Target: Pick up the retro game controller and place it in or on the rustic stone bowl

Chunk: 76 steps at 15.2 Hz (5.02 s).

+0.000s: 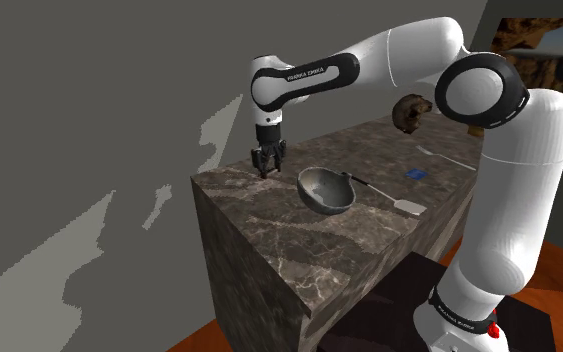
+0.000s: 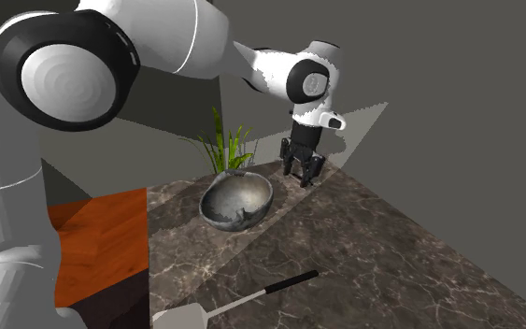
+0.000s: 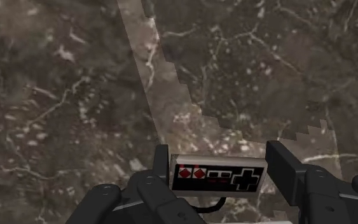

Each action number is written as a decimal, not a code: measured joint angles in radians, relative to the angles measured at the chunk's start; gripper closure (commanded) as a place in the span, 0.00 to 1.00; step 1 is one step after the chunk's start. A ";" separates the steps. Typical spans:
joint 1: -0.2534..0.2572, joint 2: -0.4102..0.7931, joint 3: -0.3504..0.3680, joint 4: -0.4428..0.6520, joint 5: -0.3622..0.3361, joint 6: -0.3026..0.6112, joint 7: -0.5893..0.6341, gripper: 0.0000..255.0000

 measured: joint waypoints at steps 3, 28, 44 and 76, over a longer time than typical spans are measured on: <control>0.001 -0.005 0.001 0.032 0.001 -0.037 0.003 1.00; -0.044 -0.002 -0.040 -0.089 0.024 0.048 0.036 0.00; -0.044 -0.009 -0.040 -0.071 0.025 0.023 0.037 1.00; -0.044 -0.070 -0.035 0.252 0.035 -0.360 0.060 1.00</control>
